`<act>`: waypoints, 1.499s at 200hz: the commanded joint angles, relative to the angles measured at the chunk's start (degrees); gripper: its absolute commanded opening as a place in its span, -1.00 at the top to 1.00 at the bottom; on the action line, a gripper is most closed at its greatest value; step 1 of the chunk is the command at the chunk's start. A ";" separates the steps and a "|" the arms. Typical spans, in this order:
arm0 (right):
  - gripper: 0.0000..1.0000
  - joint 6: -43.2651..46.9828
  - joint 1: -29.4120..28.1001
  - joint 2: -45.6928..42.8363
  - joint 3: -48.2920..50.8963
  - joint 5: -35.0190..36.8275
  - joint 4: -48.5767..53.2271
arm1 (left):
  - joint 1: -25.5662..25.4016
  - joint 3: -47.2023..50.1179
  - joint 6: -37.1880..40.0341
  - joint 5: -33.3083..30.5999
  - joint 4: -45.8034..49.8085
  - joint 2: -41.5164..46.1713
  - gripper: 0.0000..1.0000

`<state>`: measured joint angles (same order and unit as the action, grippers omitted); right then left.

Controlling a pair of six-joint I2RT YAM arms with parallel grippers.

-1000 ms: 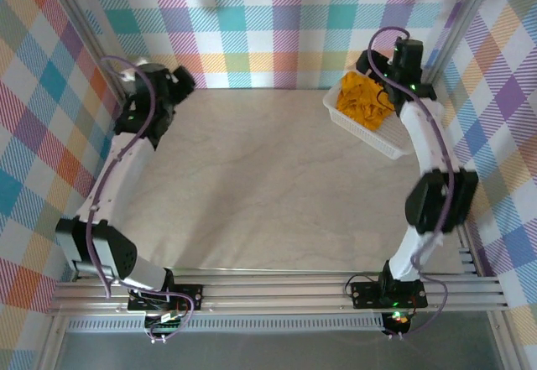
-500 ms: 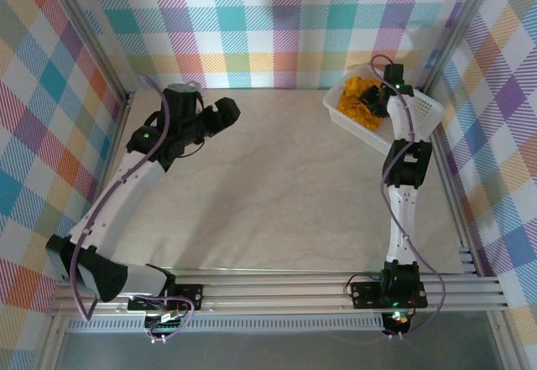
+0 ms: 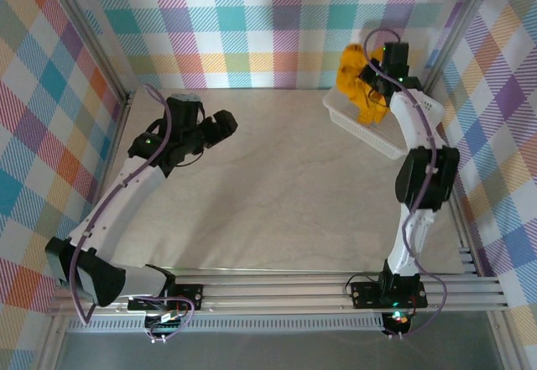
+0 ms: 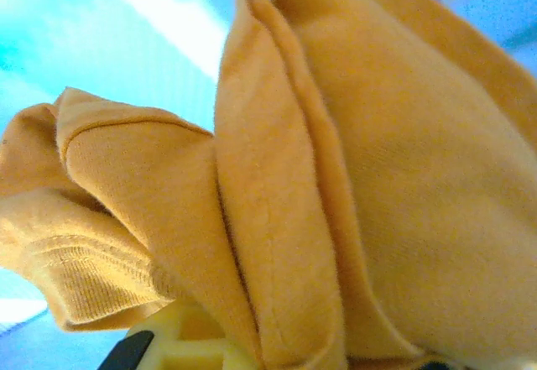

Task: Fold and stack the t-shirts

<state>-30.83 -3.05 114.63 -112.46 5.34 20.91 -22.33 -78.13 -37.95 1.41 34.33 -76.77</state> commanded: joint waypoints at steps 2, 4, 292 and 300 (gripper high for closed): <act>1.00 4.49 -5.12 -12.63 0.46 8.14 -6.34 | -0.13 -1.56 -0.27 -2.11 0.86 -2.26 -0.70; 1.00 4.82 -5.72 -13.32 0.62 8.46 -6.32 | -0.16 -1.76 -0.25 -2.62 1.19 -2.47 -0.71; -0.14 -7.44 -24.04 -19.94 53.04 -10.91 6.87 | -12.09 16.56 -14.60 3.79 6.03 -18.13 -0.36; -0.15 -7.63 -24.11 -20.14 53.93 -11.65 6.88 | -12.37 17.10 -15.02 4.54 4.96 -18.85 -0.39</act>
<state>-35.77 -26.72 97.14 -61.32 -3.20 26.02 -32.69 -60.18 -50.81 4.29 38.96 -93.23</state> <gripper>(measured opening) 0.568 0.673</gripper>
